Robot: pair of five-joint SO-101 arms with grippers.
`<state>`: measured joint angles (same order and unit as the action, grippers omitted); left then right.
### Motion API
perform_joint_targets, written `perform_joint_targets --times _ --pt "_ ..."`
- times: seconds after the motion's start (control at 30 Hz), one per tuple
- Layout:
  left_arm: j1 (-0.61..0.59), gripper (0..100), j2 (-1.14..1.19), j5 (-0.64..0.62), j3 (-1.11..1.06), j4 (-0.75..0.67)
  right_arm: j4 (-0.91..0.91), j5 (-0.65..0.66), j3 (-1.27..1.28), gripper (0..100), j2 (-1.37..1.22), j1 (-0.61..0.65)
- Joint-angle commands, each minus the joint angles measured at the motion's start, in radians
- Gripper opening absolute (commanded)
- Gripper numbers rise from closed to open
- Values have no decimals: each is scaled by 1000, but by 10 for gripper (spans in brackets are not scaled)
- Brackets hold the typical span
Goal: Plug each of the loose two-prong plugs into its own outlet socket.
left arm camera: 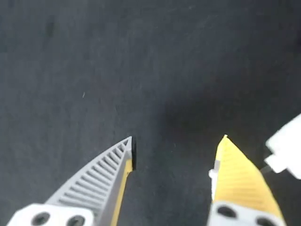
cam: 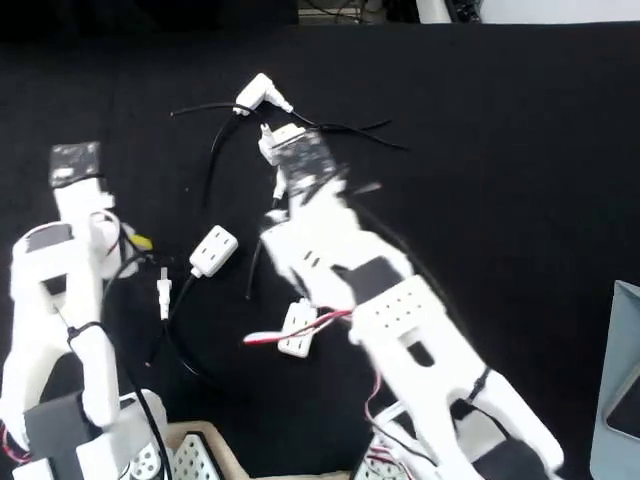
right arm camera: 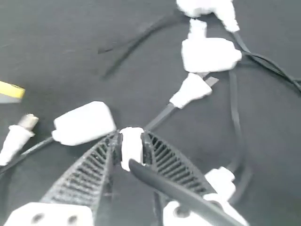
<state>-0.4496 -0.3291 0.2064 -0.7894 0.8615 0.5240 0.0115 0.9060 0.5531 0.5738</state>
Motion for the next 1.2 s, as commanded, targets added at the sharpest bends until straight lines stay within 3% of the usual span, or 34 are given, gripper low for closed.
perform_joint_targets --times 0.0,0.27,0.9,1.17 --pt "-19 281 -35 -40 -36 -3 -86 -3 -62 12 -74 71" --pt "-27 281 -35 -54 -119 -97 -163 0 -213 12 -358 132" --pt "-27 281 -28 -52 -117 -98 -158 127 -352 11 -579 153" --pt "-27 281 -28 -52 -119 -98 9 123 -470 11 -587 83"
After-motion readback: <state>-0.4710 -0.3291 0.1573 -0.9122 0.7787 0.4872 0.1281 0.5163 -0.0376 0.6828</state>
